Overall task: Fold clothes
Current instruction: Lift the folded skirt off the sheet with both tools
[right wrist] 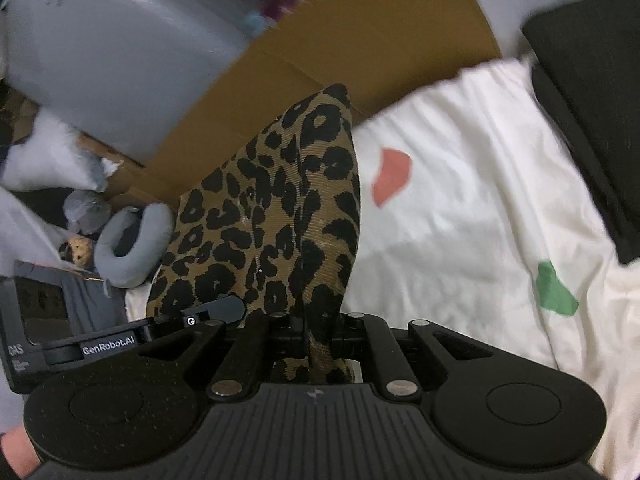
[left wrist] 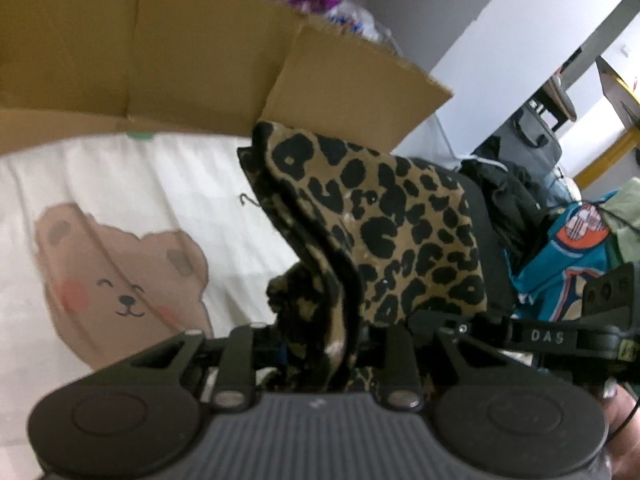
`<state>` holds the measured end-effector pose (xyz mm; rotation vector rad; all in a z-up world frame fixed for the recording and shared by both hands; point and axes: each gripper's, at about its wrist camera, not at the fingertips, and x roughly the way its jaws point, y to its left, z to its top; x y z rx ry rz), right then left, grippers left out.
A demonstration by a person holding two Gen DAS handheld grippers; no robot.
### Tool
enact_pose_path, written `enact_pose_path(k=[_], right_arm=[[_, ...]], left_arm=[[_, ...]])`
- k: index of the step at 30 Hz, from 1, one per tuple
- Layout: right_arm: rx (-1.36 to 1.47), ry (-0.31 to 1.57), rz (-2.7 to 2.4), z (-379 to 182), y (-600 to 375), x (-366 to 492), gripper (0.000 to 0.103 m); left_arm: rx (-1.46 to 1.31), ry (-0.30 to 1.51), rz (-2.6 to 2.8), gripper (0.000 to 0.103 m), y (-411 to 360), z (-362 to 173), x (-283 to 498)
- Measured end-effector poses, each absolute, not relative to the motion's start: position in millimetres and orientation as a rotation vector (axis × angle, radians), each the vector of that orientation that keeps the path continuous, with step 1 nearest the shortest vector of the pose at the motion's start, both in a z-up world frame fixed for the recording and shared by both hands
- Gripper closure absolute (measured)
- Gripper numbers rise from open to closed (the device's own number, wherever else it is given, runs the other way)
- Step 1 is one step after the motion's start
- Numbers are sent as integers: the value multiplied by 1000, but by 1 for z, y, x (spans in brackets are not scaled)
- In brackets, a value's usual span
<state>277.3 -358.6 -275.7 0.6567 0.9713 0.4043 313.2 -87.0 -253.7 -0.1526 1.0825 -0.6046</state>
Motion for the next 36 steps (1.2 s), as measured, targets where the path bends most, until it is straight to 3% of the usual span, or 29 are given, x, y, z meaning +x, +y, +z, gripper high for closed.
enact_pose_path(k=[15, 36], right_arm=[[552, 850, 492, -110, -355, 259, 98], [436, 686, 529, 94, -372, 211, 98]], left_arm=[[-146, 969, -508, 75, -91, -86, 266], [-217, 777, -471, 76, -116, 79, 203]])
